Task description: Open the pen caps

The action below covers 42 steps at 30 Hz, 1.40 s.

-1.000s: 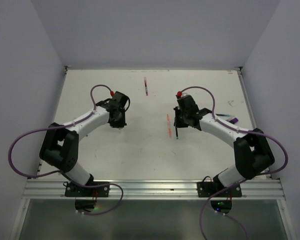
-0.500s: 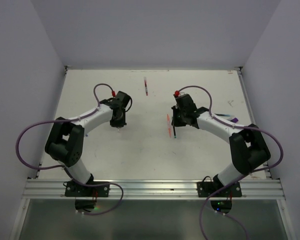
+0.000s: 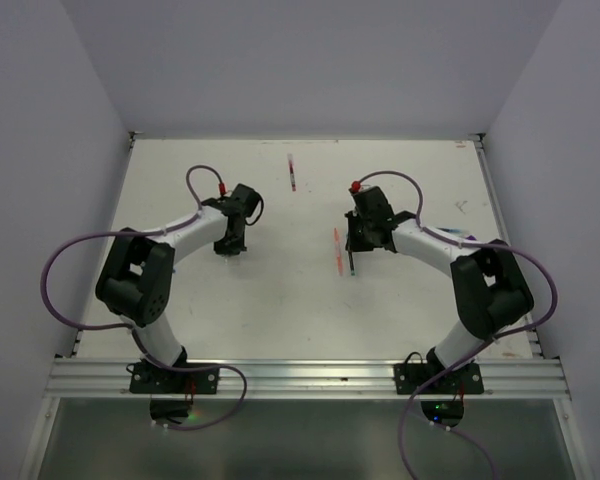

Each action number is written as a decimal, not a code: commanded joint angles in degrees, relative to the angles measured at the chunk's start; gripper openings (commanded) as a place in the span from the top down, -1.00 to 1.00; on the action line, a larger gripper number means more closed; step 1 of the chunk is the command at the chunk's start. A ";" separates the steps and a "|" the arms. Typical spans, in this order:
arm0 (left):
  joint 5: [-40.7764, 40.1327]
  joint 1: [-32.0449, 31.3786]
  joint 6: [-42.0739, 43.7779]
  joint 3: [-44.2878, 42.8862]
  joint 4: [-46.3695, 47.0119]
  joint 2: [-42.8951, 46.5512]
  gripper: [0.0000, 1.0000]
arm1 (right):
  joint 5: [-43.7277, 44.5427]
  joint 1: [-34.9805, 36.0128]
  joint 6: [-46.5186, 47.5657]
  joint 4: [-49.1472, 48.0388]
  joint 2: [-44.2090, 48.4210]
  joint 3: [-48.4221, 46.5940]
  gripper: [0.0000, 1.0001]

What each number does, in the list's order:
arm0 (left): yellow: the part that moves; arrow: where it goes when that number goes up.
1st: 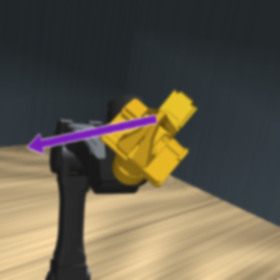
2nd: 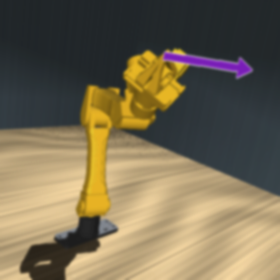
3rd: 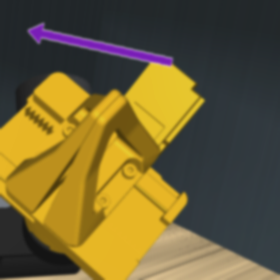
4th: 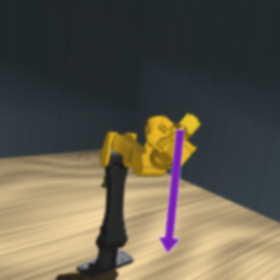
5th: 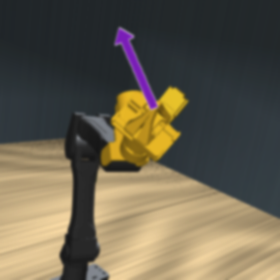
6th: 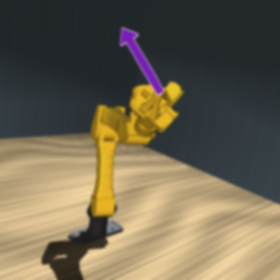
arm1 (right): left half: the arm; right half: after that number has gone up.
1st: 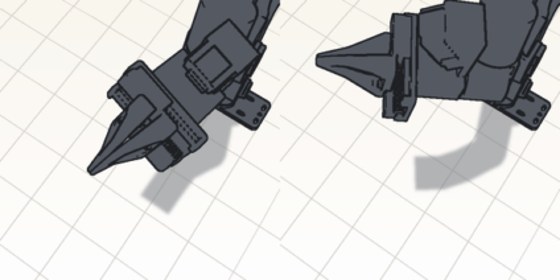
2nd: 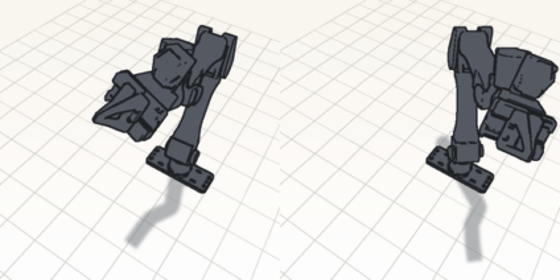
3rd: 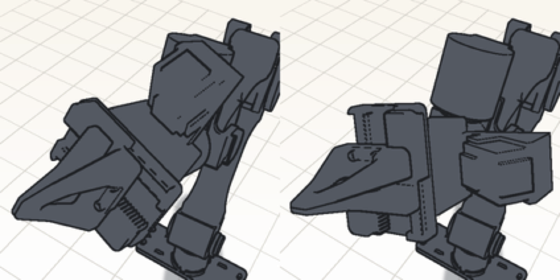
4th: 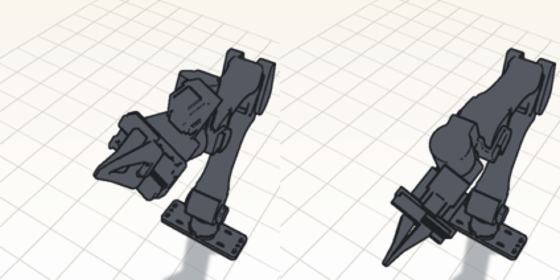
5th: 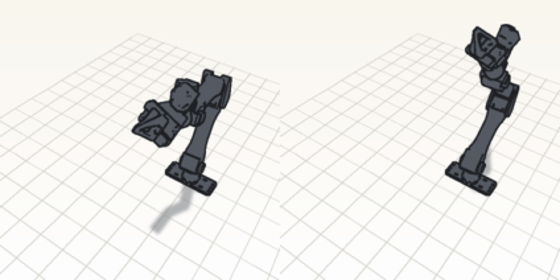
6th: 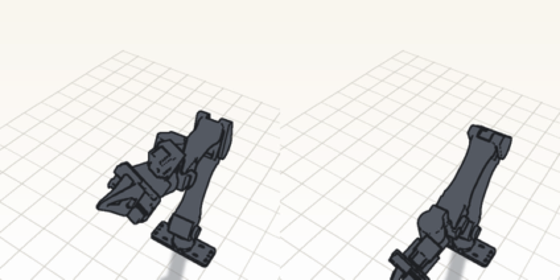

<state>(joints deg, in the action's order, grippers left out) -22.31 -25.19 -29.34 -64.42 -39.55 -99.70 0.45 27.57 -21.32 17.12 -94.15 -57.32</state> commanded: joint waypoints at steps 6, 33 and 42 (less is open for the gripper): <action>-2.57 1.90 0.60 -0.62 1.67 -1.28 1.00 | -0.88 -0.68 1.37 -2.88 -2.88 -3.24 1.00; 0.51 1.99 0.16 3.16 6.06 -2.25 0.38 | -5.19 -2.35 0.93 -5.26 -6.57 -3.24 1.00; 2.70 1.99 0.08 4.39 7.20 -1.99 0.33 | -6.25 -2.35 0.14 -6.49 -7.80 -3.06 0.99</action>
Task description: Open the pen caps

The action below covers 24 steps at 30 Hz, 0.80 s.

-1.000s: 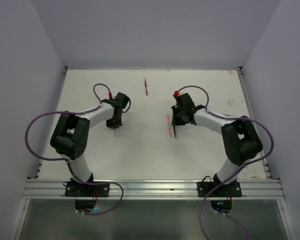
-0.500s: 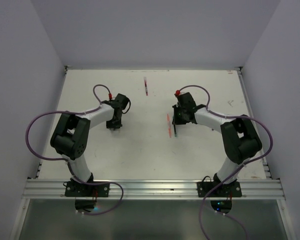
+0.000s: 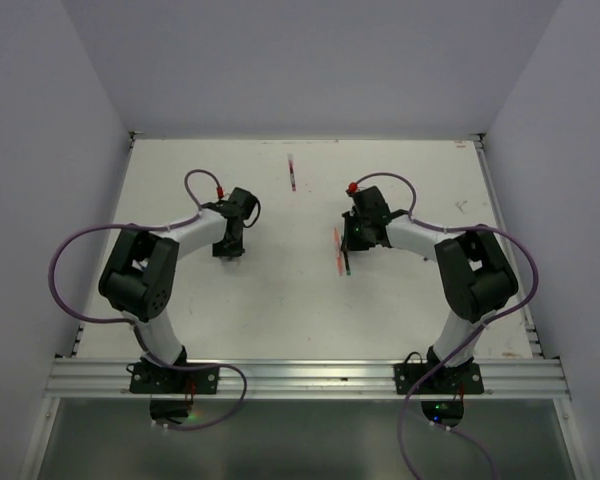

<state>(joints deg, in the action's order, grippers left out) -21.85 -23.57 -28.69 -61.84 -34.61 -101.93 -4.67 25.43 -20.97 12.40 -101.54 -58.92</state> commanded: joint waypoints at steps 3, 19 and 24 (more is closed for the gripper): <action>3.74 0.37 -1.02 2.78 2.96 0.50 0.34 | -1.05 -0.21 -0.30 -1.68 -0.59 -1.38 0.92; 8.04 -0.07 -2.60 5.59 4.90 2.61 0.63 | -1.13 -0.21 -0.56 -2.12 -0.68 -0.94 0.91; 10.06 -0.60 -2.16 5.94 6.04 2.70 0.64 | -1.84 -0.21 -1.00 -2.38 -0.77 -1.11 0.91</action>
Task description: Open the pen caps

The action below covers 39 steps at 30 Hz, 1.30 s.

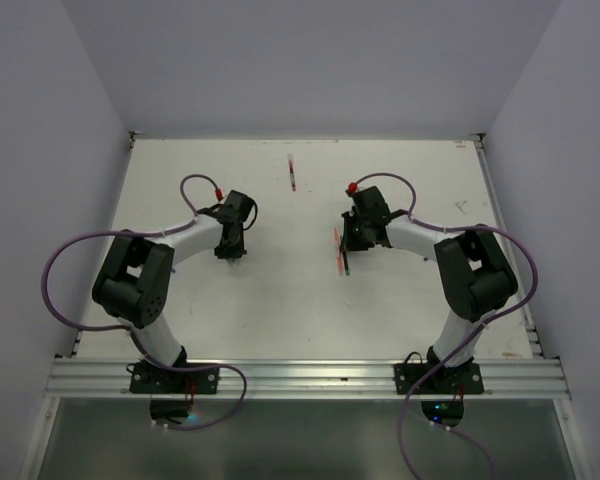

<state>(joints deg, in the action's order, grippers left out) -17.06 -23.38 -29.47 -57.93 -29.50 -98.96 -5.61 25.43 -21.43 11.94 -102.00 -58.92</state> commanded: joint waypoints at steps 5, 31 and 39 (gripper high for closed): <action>6.42 -0.97 -0.94 3.26 2.33 0.69 0.63 | -0.72 -0.21 -0.37 -1.66 -0.31 -1.29 0.91; 3.70 -1.06 -1.29 4.58 1.11 7.10 0.13 | 0.51 -0.21 -0.54 -0.17 1.44 -1.82 0.42; 5.02 -1.14 -1.38 1.95 0.05 11.23 0.09 | 4.36 -0.21 0.86 3.26 6.98 -3.57 0.18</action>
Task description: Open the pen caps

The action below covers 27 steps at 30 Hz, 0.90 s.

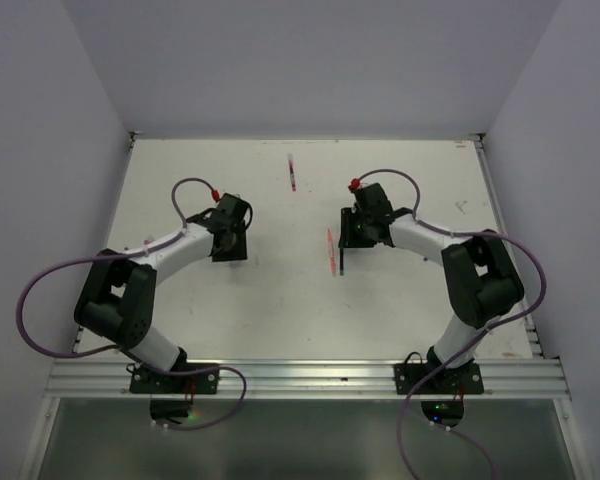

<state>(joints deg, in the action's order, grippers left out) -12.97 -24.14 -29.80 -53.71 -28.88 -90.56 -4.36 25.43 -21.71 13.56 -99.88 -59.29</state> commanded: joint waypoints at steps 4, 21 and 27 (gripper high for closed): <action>0.85 -0.47 -1.83 -3.06 -0.73 3.90 0.08 | -1.50 0.84 0.63 1.21 7.94 -3.47 0.18; 2.96 -1.08 -6.58 -17.22 2.94 -0.42 0.09 | 2.25 3.31 0.53 2.96 0.57 -13.47 -0.07; -1.18 -1.17 -9.13 -7.91 7.43 8.99 0.08 | 5.94 4.98 1.41 1.47 -14.80 -30.07 -0.09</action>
<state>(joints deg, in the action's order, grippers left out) -10.74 -25.04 -36.21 -65.25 -25.41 -87.88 -1.74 29.41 -21.63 16.99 -108.97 -81.89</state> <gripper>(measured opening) 0.456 0.540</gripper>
